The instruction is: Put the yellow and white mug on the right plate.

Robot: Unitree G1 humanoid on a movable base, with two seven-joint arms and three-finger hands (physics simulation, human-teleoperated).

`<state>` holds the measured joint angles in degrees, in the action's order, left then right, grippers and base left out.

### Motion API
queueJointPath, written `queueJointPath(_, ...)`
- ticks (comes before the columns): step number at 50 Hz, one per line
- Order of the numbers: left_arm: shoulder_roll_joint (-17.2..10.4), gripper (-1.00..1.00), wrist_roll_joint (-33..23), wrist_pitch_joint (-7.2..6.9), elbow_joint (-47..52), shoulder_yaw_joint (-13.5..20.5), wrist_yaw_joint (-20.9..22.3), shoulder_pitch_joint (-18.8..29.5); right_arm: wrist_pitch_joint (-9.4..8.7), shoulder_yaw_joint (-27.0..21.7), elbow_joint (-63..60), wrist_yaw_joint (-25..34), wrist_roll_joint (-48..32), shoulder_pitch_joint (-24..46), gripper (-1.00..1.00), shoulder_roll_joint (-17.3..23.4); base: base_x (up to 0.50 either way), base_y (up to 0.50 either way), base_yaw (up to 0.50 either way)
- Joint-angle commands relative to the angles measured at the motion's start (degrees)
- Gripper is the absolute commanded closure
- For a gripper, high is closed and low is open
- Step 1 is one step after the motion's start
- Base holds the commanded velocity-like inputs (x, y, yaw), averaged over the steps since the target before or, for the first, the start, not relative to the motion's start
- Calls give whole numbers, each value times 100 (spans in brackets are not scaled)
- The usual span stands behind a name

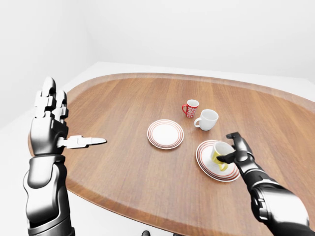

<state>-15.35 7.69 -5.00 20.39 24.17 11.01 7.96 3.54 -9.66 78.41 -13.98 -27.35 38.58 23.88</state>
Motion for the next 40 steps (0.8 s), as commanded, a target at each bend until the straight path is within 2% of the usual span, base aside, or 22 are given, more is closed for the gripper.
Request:
queueJointPath(1,6,-100,-6,0,-21,-4,-4,1,-106,-38,-12,5,25,33,-100,35,0,0,0)
queueJointPath(15,-14,-100,114,0,107,30,-63,28,-252,5,-10,223,-77,1,-100,70,0,0,0)
queueJointPath(28,10,-100,92,0,114,16,-54,7,-403,-94,-25,902,202,22,-100,65,0,0,0)
queueJointPath(34,0,-100,93,0,142,25,-55,11,-393,-136,-43,1148,408,60,-100,82,0,0,0)
queueJointPath(40,7,-100,87,0,181,14,-51,10,-256,-108,-91,1268,581,156,-100,145,0,0,0)
